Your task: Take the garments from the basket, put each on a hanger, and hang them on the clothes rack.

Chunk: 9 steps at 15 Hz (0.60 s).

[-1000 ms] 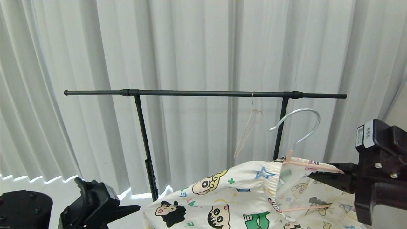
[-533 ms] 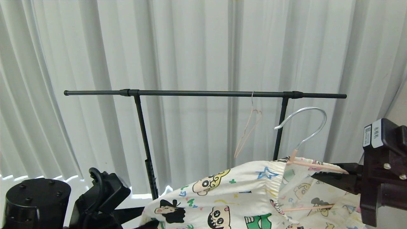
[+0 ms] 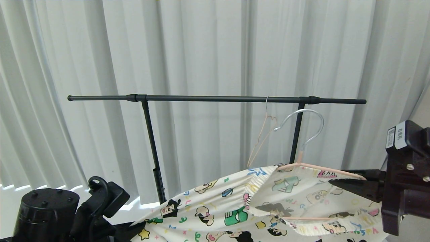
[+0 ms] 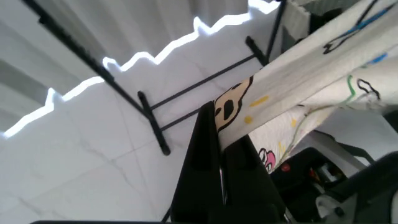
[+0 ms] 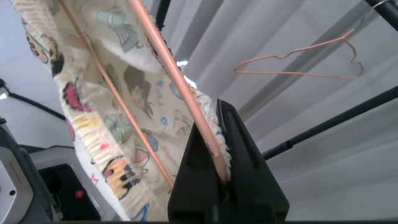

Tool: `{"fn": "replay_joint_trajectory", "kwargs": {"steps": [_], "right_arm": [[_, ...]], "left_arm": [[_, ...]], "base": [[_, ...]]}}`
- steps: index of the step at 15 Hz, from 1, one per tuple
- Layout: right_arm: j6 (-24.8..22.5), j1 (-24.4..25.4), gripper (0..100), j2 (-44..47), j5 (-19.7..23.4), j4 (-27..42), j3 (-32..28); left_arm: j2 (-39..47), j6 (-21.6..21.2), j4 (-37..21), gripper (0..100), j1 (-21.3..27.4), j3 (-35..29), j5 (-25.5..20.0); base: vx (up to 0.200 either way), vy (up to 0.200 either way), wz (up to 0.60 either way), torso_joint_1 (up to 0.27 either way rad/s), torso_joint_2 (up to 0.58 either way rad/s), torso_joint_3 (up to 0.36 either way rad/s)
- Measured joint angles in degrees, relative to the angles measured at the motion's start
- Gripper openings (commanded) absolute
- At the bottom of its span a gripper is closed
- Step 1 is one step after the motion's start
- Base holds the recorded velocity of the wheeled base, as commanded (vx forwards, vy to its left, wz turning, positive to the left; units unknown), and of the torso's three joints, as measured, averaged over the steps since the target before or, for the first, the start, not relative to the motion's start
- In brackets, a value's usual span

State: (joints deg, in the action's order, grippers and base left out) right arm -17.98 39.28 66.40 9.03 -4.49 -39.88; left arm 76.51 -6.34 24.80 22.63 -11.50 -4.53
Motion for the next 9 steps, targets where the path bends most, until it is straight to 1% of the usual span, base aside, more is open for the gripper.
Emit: {"fn": "replay_joint_trajectory", "kwargs": {"steps": [6,9], "right_arm": [[-0.09,-0.04,0,-0.30,-0.11,-0.02,0.22],[0.06,-0.12,0,-0.33,-0.11,-0.09,0.11]], "left_arm": [[0.44,0.68,1.52,0,-1.22,-1.40,0.30],[-0.35,0.43,1.91,0,0.50,-0.82,0.27]], "base": [[0.000,0.000,0.00,0.000,0.00,0.000],[0.000,0.000,0.00,0.000,0.00,0.000]]}}
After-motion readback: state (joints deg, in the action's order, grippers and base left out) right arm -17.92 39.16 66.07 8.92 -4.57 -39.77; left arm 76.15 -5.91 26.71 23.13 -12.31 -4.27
